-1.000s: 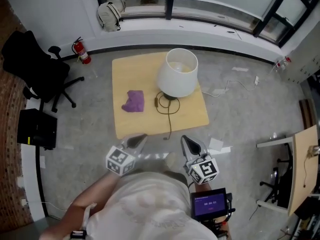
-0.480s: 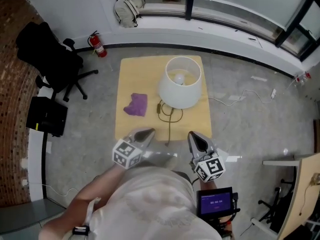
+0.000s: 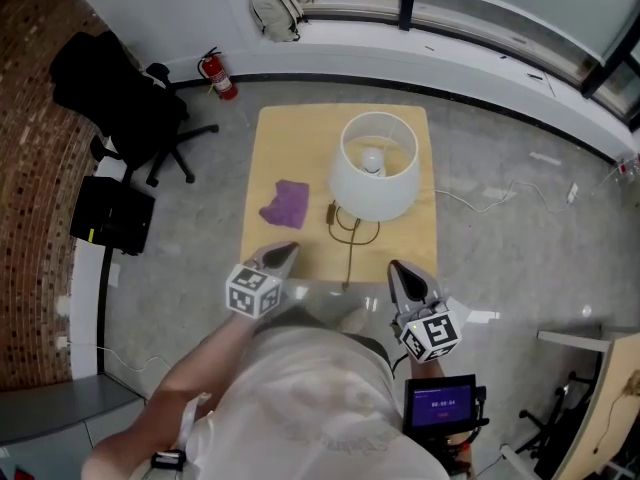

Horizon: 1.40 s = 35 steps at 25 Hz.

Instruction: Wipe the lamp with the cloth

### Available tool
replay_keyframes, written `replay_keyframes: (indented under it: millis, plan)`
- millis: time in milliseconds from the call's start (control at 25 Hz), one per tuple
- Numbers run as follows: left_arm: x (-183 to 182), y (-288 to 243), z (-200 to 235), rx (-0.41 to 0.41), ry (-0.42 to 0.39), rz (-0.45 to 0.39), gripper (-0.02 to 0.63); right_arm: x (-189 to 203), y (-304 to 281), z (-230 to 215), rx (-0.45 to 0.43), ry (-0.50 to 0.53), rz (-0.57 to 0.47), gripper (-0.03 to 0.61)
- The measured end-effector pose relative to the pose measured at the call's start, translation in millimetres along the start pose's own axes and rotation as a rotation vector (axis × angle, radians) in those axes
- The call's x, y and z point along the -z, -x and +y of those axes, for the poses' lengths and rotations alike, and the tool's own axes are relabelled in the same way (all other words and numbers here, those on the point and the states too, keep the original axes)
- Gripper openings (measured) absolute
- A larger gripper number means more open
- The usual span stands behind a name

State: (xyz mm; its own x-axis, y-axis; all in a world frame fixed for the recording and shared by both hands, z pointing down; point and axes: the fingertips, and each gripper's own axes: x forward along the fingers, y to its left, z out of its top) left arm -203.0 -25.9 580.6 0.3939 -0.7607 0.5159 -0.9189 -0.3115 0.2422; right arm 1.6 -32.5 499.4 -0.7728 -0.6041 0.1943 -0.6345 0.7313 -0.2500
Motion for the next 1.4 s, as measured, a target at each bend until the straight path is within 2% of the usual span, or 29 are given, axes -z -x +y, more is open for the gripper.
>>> replay_keyframes:
  millis: [200, 480, 600, 760, 1000, 1080, 1200, 1400]
  plan:
    - [13, -19, 55, -0.091, 0.006, 0.054, 0.002, 5, -12, 2, 0.012, -0.005, 0.017, 0.014]
    - [29, -67, 119, -0.139, -0.058, 0.162, 0.002, -1, -24, 0, 0.089, -0.003, 0.047, 0.014]
    - [43, -85, 142, -0.122, -0.071, 0.229, 0.008, -2, -26, 4, 0.135, 0.002, 0.057, 0.014]
    - [62, -106, 164, -0.095, -0.093, 0.321, 0.054, 0, -24, 8, 0.195, 0.008, 0.089, 0.014]
    - [70, -128, 169, -0.046, -0.166, 0.383, 0.16, 7, -17, 12, 0.289, -0.016, 0.114, 0.014]
    - [75, -134, 170, -0.032, -0.182, 0.403, 0.178, 8, -17, 15, 0.312, -0.02, 0.119, 0.014]
    - [81, -140, 173, -0.022, -0.195, 0.427, 0.17, 10, -18, 19, 0.341, -0.028, 0.121, 0.014]
    - [86, -145, 171, 0.006, -0.186, 0.435, 0.098, 13, -18, 22, 0.377, -0.041, 0.123, 0.014]
